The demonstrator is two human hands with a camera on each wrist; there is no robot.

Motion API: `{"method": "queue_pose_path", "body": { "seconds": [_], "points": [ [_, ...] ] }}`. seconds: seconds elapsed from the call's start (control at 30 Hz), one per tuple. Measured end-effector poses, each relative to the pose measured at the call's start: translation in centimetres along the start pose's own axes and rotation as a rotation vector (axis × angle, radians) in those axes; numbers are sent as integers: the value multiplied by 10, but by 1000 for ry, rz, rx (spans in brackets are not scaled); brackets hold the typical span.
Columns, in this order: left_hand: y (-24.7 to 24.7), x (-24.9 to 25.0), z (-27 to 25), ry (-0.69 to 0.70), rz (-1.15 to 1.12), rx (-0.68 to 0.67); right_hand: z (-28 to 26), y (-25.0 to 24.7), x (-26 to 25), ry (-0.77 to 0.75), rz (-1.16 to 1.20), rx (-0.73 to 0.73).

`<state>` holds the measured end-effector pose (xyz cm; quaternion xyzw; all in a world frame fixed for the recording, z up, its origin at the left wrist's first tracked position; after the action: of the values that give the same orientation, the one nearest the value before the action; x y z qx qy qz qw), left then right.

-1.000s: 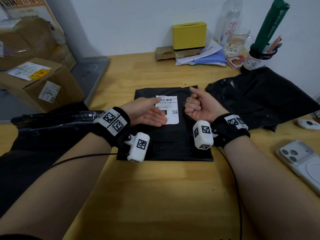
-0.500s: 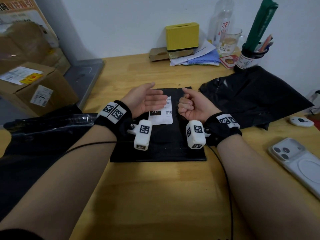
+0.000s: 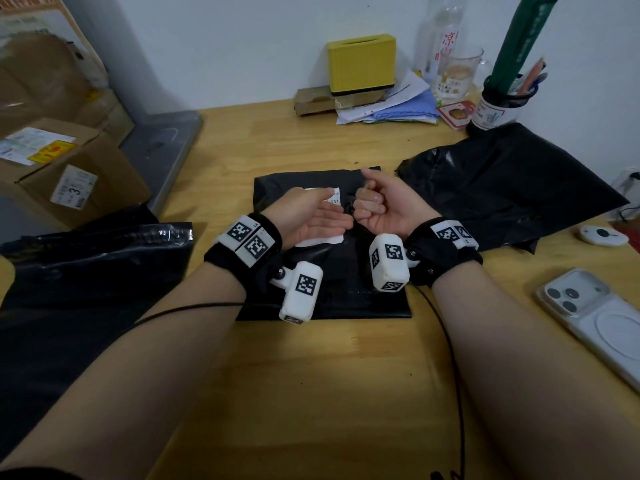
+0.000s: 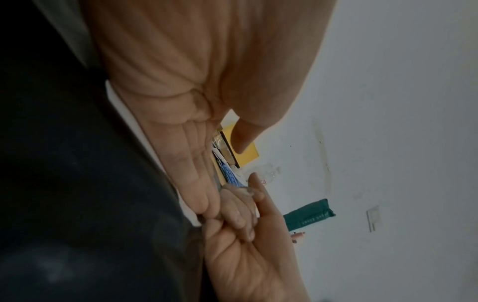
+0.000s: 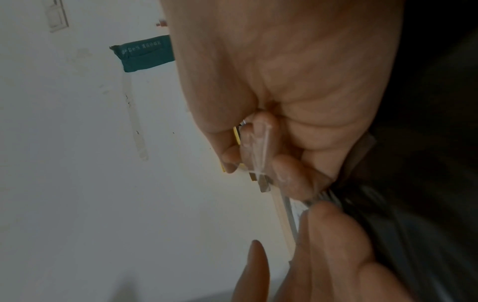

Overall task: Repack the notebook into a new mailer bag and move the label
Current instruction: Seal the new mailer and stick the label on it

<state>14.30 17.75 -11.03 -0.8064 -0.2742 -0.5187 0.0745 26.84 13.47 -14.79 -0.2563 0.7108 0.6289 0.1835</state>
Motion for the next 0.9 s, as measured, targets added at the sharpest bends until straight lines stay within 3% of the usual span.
{"method": "queue_pose_path", "body": {
  "seconds": [0.37,0.6,0.9],
  "points": [
    [15,-14,-11,-86,79,-58,0,0,-2,1,-1,-18],
    [22,-15,-22,-260,167,-215,1,1,-2,-6,-12,-23],
    [-13,0,-1,-178,-159,-119,1,-1,-1,0,0,3]
  ]
}}
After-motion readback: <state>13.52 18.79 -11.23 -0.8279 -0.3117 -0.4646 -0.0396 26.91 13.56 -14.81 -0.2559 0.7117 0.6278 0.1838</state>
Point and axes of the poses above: each hand's wrist, its own z-axis towards the middle knuckle, its own y-axis out of the palm, x = y × z, the point moved 7 cm from there along z, towards the middle knuckle, and after that the axes turned 14 degrees about -x, right-handed, at the moved point
